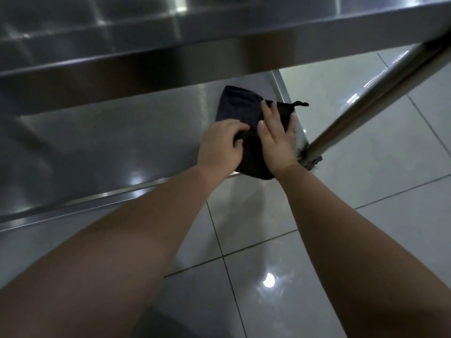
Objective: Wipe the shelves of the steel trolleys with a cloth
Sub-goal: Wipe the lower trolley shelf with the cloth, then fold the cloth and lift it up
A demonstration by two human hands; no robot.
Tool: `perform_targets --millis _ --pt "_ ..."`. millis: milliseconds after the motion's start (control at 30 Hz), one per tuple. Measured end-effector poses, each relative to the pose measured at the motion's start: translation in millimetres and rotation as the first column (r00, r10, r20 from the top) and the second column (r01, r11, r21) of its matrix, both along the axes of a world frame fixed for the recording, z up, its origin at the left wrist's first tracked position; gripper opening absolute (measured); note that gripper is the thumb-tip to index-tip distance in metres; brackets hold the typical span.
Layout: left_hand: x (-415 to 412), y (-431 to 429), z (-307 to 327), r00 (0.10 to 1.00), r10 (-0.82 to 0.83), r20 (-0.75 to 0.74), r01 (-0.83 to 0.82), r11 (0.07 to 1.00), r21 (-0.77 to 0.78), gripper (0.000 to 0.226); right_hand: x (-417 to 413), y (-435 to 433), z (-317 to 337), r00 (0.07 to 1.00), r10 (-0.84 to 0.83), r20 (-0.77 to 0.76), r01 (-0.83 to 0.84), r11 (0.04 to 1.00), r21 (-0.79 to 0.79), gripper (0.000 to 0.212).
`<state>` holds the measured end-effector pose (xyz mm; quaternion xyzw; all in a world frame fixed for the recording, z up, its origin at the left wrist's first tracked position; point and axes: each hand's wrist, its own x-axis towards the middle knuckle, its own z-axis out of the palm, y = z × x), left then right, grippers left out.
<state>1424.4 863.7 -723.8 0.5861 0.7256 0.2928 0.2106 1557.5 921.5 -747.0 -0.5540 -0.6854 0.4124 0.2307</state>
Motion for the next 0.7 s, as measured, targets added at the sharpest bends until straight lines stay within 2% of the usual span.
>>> perform_targets --millis 67,100,167,200,267,300,333,367,433,567,633,700 --pt "-10.9 -21.3 5.4 0.973 0.186 -0.136 -0.192 0.981 -0.032 0.035 -5.0 0.8 9.4 0.932 0.060 0.357 -0.107 0.988 0.112 0.055" --pt "-13.8 -28.3 6.8 0.958 0.240 -0.155 -0.255 0.963 -0.089 0.037 -9.6 2.7 17.0 0.884 0.039 0.467 -0.154 0.965 0.211 0.056" --pt "-14.7 -33.3 9.0 0.940 0.322 -0.112 -0.339 0.920 -0.196 0.045 -25.3 8.9 34.0 0.835 0.095 0.543 -0.294 0.909 0.294 0.060" --pt "-14.1 -32.8 9.7 0.933 0.347 -0.097 -0.361 0.904 -0.230 0.047 -35.3 12.9 40.0 0.790 0.203 0.579 -0.411 0.875 0.254 0.064" --pt "-11.2 -30.6 9.9 0.919 0.371 -0.135 -0.395 0.873 -0.288 0.048 -54.9 16.5 45.1 0.559 0.403 0.725 -0.653 0.753 0.085 0.071" --pt "-9.4 -29.7 9.3 0.908 0.386 -0.165 -0.419 0.850 -0.318 0.049 -62.1 16.9 45.1 0.424 0.427 0.799 -0.718 0.696 0.008 0.073" --pt "-7.7 -28.9 8.7 0.895 0.409 -0.179 -0.446 0.824 -0.350 0.049 -66.0 17.3 44.5 0.327 0.411 0.851 -0.741 0.670 -0.039 0.073" --pt "-6.1 -28.2 8.6 0.882 0.439 -0.173 -0.470 0.795 -0.383 0.049 -67.5 16.5 44.1 0.281 0.373 0.884 -0.742 0.669 -0.046 0.074" --pt "-6.6 -27.2 9.2 0.871 0.467 -0.152 -0.484 0.762 -0.431 0.043 -66.3 12.4 45.4 0.262 0.268 0.927 -0.745 0.667 0.018 0.071" --pt "-18.0 -33.2 19.3 0.918 0.371 -0.140 -0.396 0.852 -0.343 0.027 -54.8 4.3 57.6 0.262 0.090 0.961 -0.748 0.649 0.143 0.050" --pt "-28.0 -46.6 26.4 0.938 0.322 -0.125 -0.345 0.899 -0.270 0.023 -45.7 -5.3 61.8 0.292 0.075 0.954 -0.749 0.637 0.179 0.047" --pt "-41.6 -63.4 32.9 0.950 0.277 -0.144 -0.303 0.929 -0.212 0.019 -37.2 -17.7 63.7 0.363 0.096 0.927 -0.746 0.625 0.227 0.048"
